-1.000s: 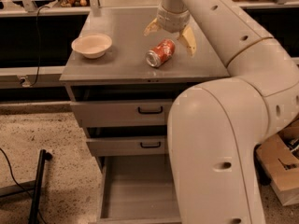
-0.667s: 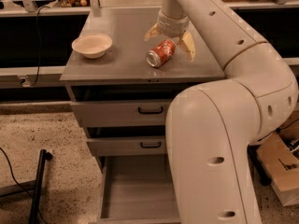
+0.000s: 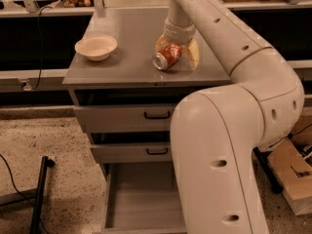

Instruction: Place coke can into bottom drawer

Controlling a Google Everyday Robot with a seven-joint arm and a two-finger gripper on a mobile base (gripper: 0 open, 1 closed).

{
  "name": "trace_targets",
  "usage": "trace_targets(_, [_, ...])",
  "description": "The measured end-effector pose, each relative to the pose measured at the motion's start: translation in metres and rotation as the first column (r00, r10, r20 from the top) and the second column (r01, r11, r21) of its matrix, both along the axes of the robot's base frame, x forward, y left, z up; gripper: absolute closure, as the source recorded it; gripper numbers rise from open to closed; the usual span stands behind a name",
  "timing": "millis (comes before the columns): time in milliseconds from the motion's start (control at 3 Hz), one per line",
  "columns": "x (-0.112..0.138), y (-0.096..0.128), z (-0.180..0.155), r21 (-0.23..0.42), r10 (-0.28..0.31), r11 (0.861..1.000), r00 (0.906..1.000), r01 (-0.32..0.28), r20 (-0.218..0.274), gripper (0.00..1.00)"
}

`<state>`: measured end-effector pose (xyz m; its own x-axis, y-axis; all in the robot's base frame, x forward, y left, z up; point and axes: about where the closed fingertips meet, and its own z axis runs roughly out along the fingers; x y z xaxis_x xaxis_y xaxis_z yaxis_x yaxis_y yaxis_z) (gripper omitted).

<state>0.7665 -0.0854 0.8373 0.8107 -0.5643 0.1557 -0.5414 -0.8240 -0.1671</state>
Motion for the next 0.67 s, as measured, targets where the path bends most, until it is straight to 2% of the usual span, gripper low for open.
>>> trace_targets(333, [-0.0004, 0.0003, -0.0018, 0.009, -0.030, 1.000, 0.9995, 0.030, -0.004, 0.43])
trace_targets(667, [-0.0051, 0.0002, 0.0052, 0.075, -0.111, 0.991, 0.9937, 0.112, -0.018, 0.66])
